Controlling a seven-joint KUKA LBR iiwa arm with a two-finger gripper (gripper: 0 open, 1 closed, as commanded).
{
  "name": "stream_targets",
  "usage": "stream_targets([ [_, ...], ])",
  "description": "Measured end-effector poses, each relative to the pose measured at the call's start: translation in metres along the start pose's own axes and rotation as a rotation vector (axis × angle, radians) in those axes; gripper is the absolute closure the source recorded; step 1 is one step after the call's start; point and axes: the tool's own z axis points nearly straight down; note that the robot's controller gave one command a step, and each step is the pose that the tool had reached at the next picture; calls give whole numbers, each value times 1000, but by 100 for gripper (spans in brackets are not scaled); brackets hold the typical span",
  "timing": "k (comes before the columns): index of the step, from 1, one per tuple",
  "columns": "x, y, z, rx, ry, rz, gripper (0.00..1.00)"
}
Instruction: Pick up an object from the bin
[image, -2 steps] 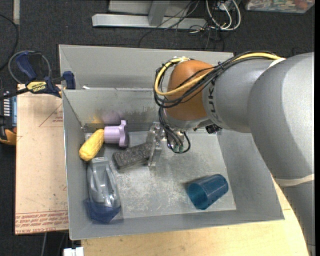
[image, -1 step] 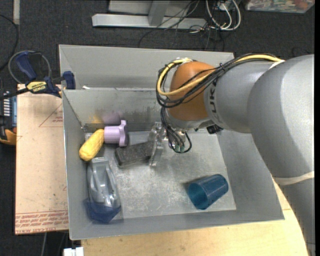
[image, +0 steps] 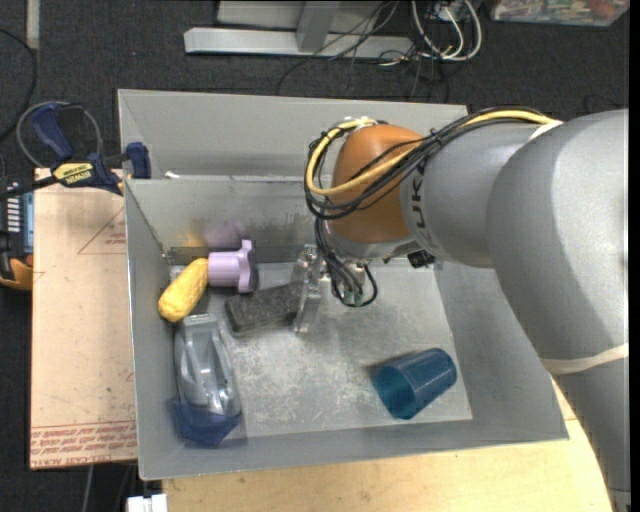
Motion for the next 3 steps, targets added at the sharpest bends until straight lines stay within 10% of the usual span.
stream_targets([
  [2,-10,-5,-4,-4,1,-25,100],
  [3,-12,35,2,-2,-11,-171,100],
])
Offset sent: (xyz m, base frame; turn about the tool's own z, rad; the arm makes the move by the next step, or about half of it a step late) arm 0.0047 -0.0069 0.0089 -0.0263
